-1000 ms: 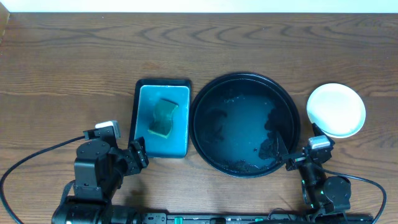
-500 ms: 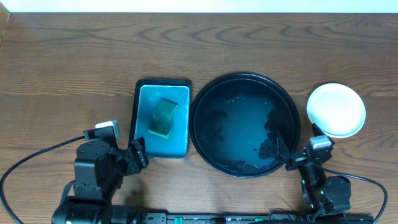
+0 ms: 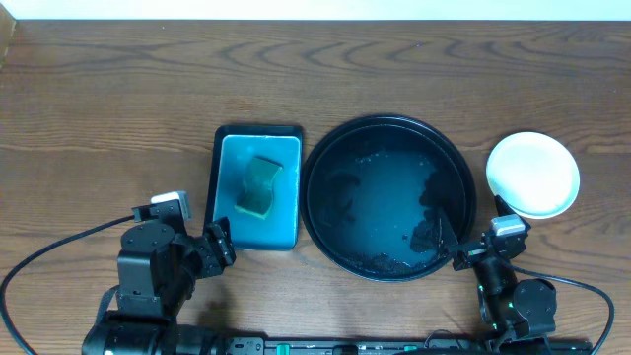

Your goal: Clean dirty plates on tray and stack at the side

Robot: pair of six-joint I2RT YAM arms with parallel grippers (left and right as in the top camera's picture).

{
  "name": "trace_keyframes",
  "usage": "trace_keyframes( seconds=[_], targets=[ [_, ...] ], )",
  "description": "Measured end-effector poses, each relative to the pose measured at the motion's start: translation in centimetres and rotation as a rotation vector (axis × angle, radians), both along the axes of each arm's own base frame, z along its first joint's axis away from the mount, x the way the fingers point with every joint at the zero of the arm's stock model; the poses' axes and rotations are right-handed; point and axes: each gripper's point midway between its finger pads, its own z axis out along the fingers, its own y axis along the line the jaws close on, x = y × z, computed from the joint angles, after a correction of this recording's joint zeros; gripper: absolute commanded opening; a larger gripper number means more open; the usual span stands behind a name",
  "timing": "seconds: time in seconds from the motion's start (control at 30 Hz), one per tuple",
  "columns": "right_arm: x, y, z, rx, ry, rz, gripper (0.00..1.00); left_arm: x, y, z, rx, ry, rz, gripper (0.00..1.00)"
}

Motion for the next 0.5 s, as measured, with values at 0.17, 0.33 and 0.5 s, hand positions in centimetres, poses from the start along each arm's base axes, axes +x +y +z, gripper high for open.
trace_keyframes(
  seconds=[0.17, 0.33, 0.5],
  targets=[
    [0.0, 0.0, 0.0, 0.000, 0.000, 0.000, 0.99, -0.1, 0.0, 0.0, 0.000, 0.002, 0.000, 0.80],
    [0.0, 0.0, 0.0, 0.000, 0.000, 0.000, 0.99, -0.4, 0.5, 0.2, 0.040, -0.059, -0.008, 0.80],
    [0.0, 0.0, 0.0, 0.001, -0.001, 0.001, 0.99, 1.0, 1.6, -1.0, 0.048, -0.233, 0.043, 0.80]
  ],
)
